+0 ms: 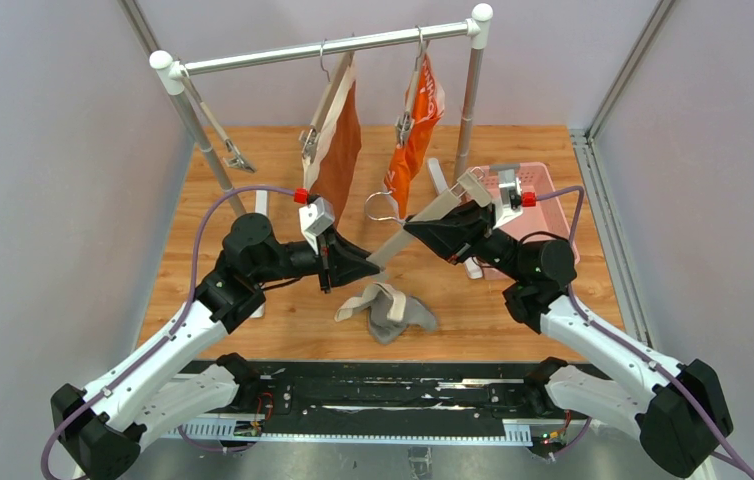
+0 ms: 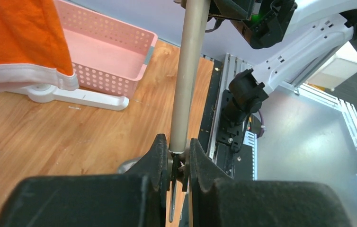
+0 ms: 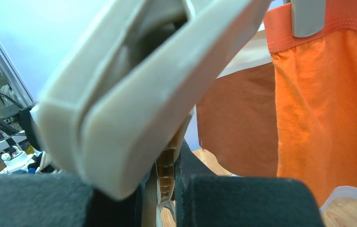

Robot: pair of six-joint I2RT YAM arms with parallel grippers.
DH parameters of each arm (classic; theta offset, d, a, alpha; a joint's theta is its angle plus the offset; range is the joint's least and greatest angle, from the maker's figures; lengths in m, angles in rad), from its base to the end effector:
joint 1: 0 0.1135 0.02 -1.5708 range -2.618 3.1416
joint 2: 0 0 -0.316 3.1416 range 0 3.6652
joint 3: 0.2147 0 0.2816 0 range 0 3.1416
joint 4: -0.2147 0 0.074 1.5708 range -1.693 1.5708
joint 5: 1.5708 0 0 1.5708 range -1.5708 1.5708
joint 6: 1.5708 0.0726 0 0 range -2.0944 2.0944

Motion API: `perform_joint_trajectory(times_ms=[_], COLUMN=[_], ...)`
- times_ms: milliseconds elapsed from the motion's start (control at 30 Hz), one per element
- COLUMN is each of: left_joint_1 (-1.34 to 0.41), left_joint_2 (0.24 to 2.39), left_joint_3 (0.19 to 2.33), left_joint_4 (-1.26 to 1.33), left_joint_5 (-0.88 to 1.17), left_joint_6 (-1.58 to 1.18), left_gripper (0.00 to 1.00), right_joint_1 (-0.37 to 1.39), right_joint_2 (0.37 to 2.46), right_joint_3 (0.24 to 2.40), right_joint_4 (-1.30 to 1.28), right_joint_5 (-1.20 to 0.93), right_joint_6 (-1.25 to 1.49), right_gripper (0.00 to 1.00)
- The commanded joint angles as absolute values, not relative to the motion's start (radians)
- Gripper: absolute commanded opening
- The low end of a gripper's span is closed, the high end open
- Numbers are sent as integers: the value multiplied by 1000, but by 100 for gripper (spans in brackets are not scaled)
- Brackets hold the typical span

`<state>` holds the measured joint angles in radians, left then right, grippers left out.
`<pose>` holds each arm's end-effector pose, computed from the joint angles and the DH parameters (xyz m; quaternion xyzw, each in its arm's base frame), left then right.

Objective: Remove the underwear clipped to the hanger

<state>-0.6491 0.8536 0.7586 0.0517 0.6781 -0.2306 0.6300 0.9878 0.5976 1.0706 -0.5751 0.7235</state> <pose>0.1496 -0.1707 0.3796 0.3665 0.6185 -0.4951 0.4879 0.1611 0.1663 0.4130 -0.2364 0.4245 0.6372 0.5982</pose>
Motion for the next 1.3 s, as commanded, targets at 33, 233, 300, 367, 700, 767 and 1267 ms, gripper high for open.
perform_joint_trajectory(times_ms=[33, 233, 300, 367, 700, 767, 1267], left_joint_1=[-652, -652, -652, -652, -652, -652, -652], left_joint_2=[849, 818, 811, 810, 882, 893, 907], left_joint_3=[774, 791, 794, 800, 830, 836, 838], left_joint_4=[75, 85, 95, 102, 105, 104, 106], left_joint_5=[701, 692, 693, 685, 683, 688, 681], left_joint_6=[-229, -236, -236, -236, -223, -224, -219], left_gripper=[10, 53, 55, 56, 54, 53, 43], right_joint_1=[630, 630, 630, 631, 650, 654, 679], right_joint_2=[974, 978, 983, 989, 1022, 1028, 1039], right_joint_3=[632, 635, 637, 637, 655, 658, 671], right_joint_4=[1104, 1099, 1099, 1106, 1135, 1141, 1121], right_joint_5=[-552, -562, -567, -571, -595, -594, -609], right_joint_6=[709, 711, 715, 723, 744, 744, 741], right_gripper=[1, 1, 1, 1, 1, 1, 1])
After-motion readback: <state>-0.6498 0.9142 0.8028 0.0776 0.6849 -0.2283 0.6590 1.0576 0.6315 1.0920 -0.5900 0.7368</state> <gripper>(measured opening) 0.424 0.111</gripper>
